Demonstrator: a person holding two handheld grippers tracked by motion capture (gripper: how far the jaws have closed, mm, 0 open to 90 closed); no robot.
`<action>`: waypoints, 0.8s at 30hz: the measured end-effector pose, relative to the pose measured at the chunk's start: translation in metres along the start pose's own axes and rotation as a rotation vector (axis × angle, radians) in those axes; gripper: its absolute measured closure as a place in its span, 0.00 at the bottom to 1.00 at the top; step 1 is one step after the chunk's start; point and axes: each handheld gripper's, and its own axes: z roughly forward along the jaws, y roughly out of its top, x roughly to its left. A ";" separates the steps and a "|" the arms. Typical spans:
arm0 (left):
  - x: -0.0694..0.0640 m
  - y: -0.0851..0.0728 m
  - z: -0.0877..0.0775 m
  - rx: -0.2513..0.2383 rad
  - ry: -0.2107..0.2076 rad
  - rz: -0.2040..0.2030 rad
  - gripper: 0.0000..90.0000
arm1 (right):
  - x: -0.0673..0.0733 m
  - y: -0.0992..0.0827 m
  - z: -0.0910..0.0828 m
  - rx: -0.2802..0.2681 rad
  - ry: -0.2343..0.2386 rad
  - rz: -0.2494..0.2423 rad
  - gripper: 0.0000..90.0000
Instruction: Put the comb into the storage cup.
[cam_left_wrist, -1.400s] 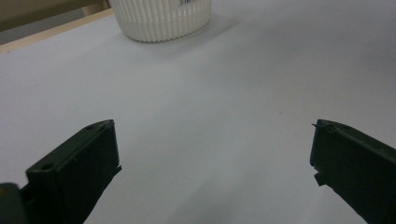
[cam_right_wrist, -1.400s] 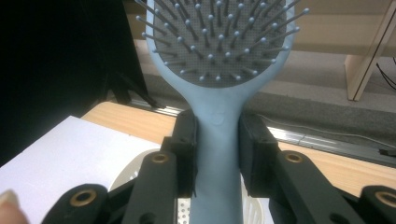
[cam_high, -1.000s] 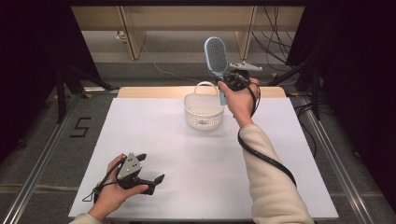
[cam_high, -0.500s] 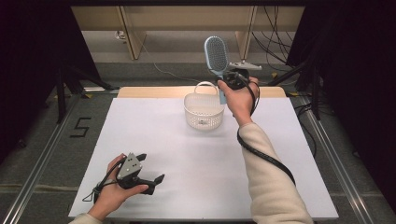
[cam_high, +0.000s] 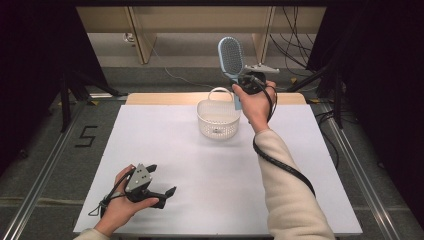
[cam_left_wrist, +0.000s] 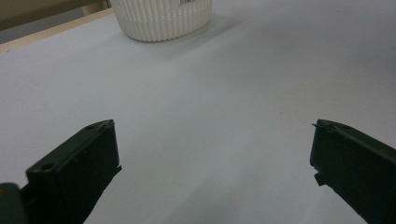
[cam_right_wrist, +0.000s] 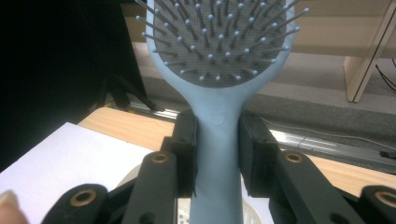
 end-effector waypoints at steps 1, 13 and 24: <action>0.000 0.000 0.000 0.000 0.000 0.000 0.01 | 0.000 0.000 0.000 -0.001 -0.001 0.000 0.79; 0.000 0.000 0.000 0.000 0.001 0.000 0.01 | 0.002 0.003 0.002 -0.006 0.001 -0.004 0.79; 0.000 0.000 0.000 0.000 0.000 0.000 0.01 | 0.003 0.002 0.005 -0.005 0.000 -0.005 0.79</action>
